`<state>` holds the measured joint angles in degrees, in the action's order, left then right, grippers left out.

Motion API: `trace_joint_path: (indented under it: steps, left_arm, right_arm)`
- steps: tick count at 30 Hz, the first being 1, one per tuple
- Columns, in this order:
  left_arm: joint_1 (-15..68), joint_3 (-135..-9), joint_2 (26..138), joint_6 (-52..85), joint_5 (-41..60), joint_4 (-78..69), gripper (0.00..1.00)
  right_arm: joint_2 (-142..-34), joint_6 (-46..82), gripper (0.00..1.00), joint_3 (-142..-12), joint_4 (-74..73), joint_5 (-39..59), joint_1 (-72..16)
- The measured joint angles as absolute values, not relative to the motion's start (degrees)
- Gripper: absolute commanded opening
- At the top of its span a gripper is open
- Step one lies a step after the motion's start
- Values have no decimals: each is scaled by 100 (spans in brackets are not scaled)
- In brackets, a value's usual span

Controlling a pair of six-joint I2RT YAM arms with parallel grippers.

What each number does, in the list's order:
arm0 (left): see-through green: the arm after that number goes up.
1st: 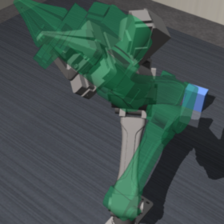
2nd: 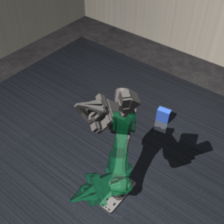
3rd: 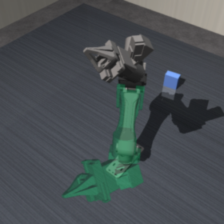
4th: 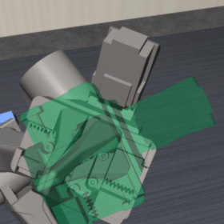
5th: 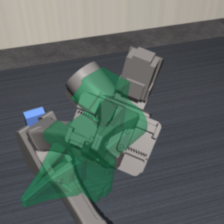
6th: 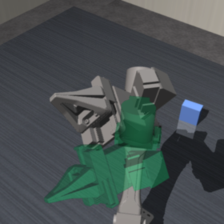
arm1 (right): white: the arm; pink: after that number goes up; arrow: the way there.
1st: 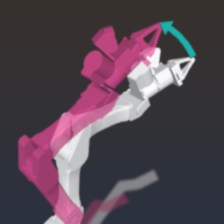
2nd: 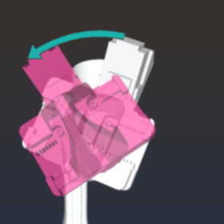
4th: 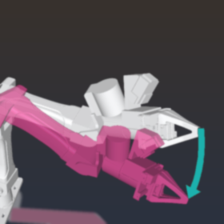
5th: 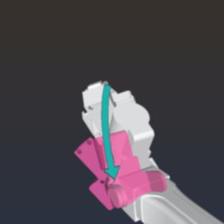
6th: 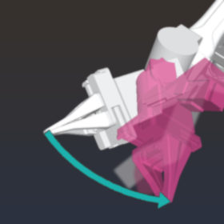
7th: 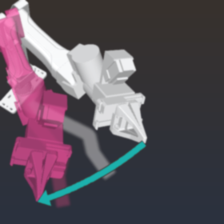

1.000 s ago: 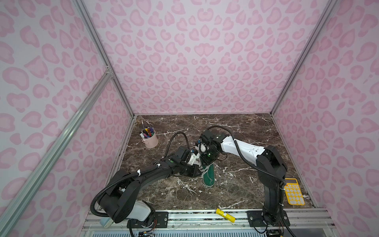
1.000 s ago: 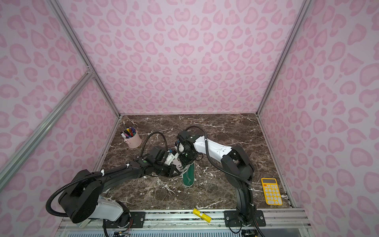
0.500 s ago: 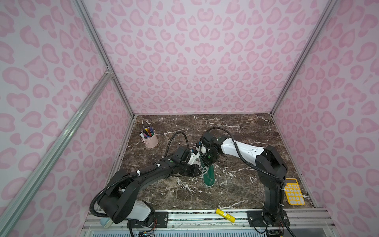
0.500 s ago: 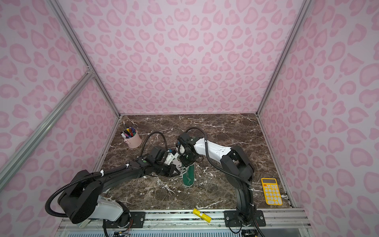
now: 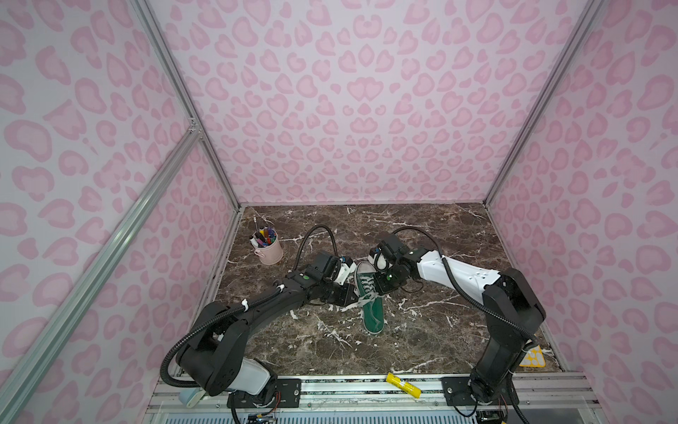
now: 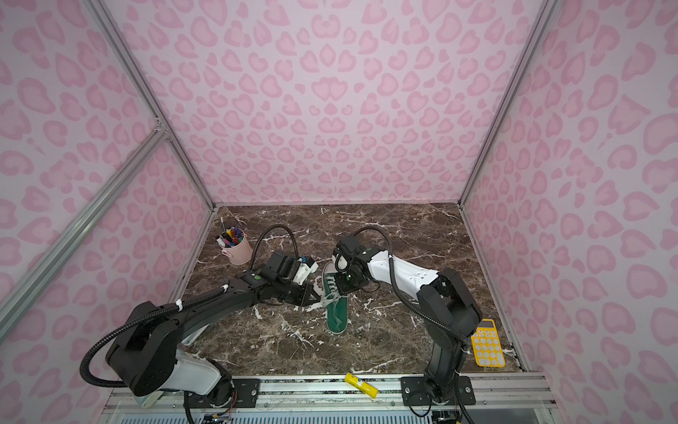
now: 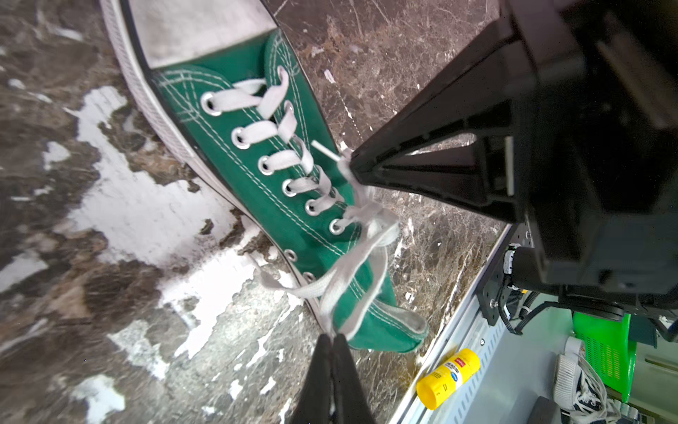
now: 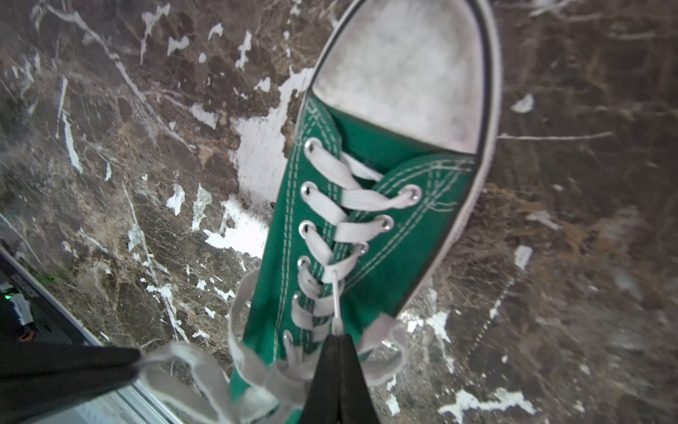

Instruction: Tie the shoes

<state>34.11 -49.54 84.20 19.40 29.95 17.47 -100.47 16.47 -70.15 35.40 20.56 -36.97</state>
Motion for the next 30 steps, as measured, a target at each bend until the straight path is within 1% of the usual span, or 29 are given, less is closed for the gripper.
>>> trace_joint_path:
  steps: [6, 17, 30]
  left_arm:
    - [3284, -5151, 8508, 1719, 2998, 1964, 4]
    - [3081, -5568, 9011, 1332, 3004, 2158, 4]
    - [3050, -5918, 9185, 980, 2912, 2582, 3]
  right_arm:
    - [-9845, 2051, 3, -6713, 3120, 2287, -3472]
    - [-9758, 2486, 2, -6560, 2950, 2335, -3400]
    - [-9732, 2506, 0, -6523, 3059, 1946, -3371]
